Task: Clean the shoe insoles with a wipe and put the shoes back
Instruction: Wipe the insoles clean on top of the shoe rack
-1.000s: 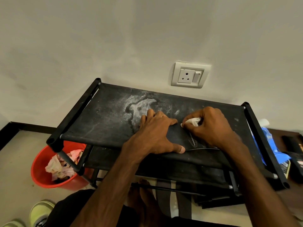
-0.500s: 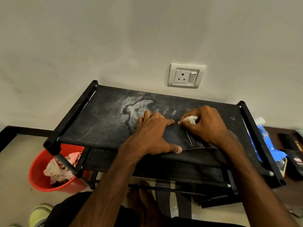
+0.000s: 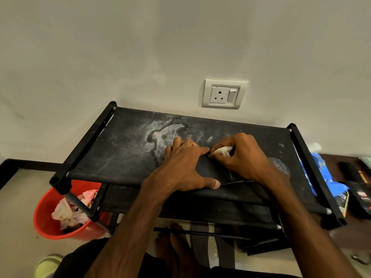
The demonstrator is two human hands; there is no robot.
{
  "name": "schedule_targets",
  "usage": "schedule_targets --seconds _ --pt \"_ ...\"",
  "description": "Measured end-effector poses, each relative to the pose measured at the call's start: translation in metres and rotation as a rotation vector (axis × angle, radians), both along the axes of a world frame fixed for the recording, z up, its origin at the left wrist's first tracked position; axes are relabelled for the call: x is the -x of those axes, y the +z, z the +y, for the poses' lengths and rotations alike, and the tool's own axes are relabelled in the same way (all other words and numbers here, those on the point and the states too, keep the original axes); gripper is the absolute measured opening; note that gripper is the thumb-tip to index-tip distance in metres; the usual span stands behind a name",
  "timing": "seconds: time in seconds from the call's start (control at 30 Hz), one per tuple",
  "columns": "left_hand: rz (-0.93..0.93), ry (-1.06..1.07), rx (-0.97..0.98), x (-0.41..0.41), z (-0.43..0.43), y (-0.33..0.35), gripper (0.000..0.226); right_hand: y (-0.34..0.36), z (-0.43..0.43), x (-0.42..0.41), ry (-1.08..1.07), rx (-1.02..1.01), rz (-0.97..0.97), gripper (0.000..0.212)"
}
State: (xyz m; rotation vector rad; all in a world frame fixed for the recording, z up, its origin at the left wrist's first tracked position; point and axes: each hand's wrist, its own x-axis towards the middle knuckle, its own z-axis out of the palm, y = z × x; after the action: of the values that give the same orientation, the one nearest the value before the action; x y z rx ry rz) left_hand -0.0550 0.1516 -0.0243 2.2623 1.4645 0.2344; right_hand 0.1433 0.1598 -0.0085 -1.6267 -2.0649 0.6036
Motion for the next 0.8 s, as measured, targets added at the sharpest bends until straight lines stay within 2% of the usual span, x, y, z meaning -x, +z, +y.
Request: schedule_targets --seconds 0.07,0.2,0.4,0.57,0.8 --pt "0.002 -0.001 -0.002 0.0 0.001 -0.001 0.096 -0.001 0.0 -0.001 0.004 -0.003 -0.003 0.009" --pt "0.001 0.002 -0.005 0.001 0.0 0.0 0.098 -0.003 0.005 -0.01 -0.142 -0.04 -0.039 0.007" --pt "0.018 -0.005 -0.006 0.003 0.001 0.001 0.098 0.0 -0.006 -0.006 0.052 0.016 0.01 0.01" --pt "0.005 -0.011 -0.009 0.003 0.0 0.003 0.095 -0.004 -0.002 -0.015 -0.13 -0.054 -0.026 0.005" --pt "-0.025 -0.02 -0.018 0.011 0.004 0.007 0.092 -0.002 -0.009 -0.024 -0.199 -0.155 0.179 0.005"
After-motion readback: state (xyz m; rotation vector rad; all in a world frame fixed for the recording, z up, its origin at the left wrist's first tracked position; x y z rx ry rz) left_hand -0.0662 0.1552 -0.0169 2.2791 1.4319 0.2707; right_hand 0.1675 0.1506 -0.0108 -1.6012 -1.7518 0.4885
